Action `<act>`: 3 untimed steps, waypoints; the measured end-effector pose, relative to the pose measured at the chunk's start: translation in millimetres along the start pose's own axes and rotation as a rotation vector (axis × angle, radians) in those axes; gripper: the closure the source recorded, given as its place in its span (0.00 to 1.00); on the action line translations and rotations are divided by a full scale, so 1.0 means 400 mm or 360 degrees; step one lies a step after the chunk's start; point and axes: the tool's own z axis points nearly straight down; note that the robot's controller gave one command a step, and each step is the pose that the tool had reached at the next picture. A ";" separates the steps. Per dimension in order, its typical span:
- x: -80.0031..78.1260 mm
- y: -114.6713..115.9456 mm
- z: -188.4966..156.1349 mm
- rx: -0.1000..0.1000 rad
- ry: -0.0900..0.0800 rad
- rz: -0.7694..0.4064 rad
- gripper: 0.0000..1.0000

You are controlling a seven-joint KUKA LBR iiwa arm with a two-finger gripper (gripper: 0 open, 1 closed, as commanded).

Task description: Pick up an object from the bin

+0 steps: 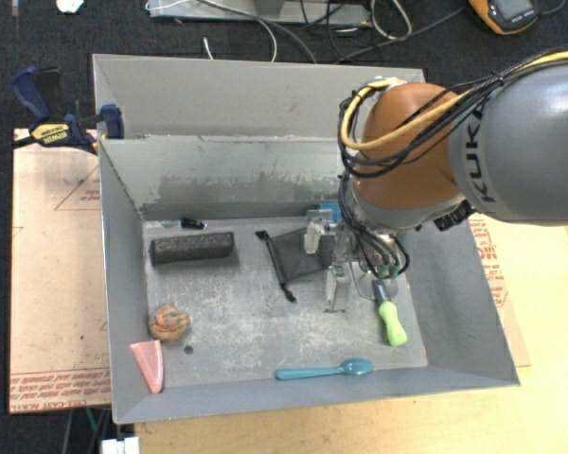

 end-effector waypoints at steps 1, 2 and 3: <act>-0.004 0.000 -0.011 0.0000 -0.0012 0.0001 0.00; -0.064 0.069 0.065 0.0003 -0.0026 -0.0185 0.00; -0.162 0.056 0.244 0.0001 -0.0026 -0.0589 0.00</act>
Offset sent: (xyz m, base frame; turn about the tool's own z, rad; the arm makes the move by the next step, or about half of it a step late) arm 0.0641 0.0867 -0.0980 -0.3476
